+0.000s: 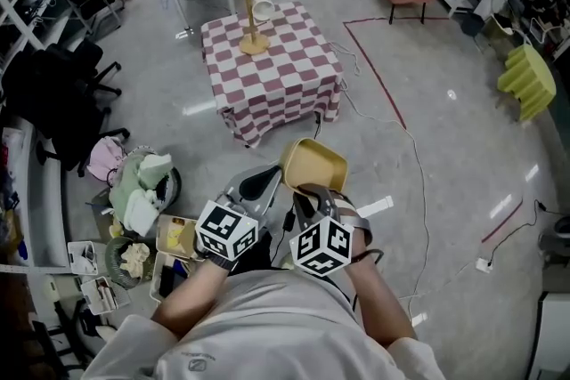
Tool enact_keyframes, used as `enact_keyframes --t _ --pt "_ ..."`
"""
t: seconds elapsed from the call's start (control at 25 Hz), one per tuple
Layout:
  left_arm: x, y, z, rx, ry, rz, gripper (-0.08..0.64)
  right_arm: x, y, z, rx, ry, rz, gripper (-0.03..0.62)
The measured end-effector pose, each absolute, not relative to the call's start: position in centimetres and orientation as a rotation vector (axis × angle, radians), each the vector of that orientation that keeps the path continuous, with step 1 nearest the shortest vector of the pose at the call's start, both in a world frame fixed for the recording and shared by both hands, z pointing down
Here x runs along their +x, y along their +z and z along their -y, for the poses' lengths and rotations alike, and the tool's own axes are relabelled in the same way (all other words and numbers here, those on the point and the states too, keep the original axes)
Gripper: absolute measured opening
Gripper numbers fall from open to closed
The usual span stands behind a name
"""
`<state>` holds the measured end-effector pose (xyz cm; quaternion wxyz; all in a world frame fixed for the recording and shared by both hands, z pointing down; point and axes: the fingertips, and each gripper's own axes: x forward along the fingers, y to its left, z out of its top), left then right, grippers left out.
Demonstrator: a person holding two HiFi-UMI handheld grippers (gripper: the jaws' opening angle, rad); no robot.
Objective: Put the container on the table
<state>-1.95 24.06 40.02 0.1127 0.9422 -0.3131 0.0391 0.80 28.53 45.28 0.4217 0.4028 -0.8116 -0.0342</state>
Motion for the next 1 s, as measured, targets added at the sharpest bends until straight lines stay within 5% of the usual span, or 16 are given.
enact_keyframes --t 1.0 --pt "-5.2 42.8 0.7 2.772 0.142 0.78 0.004 -2.4 49.0 -4.7 1.004 -0.014 1.924 0.035"
